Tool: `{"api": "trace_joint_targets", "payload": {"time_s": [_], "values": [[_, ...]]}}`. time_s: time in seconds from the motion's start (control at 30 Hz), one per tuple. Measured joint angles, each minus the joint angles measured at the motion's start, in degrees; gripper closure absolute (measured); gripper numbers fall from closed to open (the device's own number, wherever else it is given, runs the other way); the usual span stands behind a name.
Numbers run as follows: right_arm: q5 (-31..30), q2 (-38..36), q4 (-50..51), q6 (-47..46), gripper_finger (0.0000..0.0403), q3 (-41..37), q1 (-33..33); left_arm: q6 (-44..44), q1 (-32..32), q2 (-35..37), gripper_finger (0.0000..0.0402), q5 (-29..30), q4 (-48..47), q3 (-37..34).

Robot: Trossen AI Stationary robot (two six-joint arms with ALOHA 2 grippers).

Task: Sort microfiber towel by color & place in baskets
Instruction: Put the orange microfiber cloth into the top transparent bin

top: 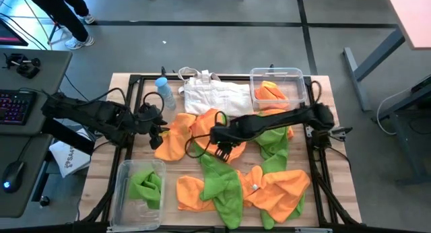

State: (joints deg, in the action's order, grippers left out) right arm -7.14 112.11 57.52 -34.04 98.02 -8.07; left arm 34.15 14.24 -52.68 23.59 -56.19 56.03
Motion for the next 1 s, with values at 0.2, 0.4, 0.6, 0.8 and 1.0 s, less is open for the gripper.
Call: {"api": "trace_joint_targets", "payload": {"time_s": [0.2,0.4,0.6,0.8,1.0], "values": [[0.12,6.89,-0.02,-0.05,0.0254,4.71,-0.98,-2.27,0.00,0.21,0.0287,-0.06,0.03,0.00],[-0.07,12.43,-0.30,-2.77,0.0254,5.09,-1.07,-6.09,0.02,0.20,0.0287,-0.07,0.02,0.00],[2.43,17.72,-1.46,-4.59,0.0254,5.09,-1.25,-7.43,0.02,0.21,0.0287,-0.48,0.01,0.00],[3.34,20.50,-1.82,-6.70,0.0268,5.47,-1.45,-7.43,0.02,0.21,0.0287,-1.74,-0.10,0.00],[3.85,18.33,-1.69,-6.48,0.0388,4.97,-1.47,-7.43,0.02,0.21,0.0287,-4.75,-0.07,0.00]]}}
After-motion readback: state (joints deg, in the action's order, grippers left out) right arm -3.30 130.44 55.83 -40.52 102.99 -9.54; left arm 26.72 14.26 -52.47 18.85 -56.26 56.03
